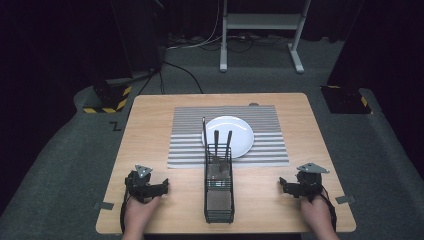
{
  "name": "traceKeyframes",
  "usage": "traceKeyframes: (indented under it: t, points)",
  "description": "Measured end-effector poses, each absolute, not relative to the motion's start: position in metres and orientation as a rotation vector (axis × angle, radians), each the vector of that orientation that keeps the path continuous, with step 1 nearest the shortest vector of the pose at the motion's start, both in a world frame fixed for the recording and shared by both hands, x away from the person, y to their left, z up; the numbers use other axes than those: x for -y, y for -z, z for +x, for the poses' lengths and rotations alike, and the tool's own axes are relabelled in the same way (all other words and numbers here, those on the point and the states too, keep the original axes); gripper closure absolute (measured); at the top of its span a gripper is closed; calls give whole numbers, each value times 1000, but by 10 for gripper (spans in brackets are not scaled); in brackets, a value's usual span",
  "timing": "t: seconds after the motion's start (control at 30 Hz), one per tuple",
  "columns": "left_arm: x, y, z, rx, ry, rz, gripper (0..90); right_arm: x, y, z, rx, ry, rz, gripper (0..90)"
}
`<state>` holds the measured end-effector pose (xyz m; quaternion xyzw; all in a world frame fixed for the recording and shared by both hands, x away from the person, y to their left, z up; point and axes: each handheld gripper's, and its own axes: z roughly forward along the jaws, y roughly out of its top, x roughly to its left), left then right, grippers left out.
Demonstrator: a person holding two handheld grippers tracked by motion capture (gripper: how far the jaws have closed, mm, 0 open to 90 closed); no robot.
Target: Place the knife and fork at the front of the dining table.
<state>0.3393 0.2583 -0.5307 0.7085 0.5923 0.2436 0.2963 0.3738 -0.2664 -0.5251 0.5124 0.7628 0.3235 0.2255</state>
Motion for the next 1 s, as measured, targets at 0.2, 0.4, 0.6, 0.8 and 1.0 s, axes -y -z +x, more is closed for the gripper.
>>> traceKeyframes:
  t: [0.2,0.4,0.6,0.8,1.0]
  points:
    - [-258,531,340,-1566,-643,1890,2,267,525,374,-2105,-892,1411,87]
    - [-258,531,340,-1563,-643,1894,2,267,525,375,-2110,-892,1403,86]
    - [-257,531,339,-1560,-644,1894,2,267,525,375,-2109,-890,1404,86]
    - [-257,529,339,-1538,-655,1893,0,267,525,375,-2109,-892,1404,86]
    - [-259,523,332,-1510,-617,1847,1,266,525,375,-2109,-892,1404,86]
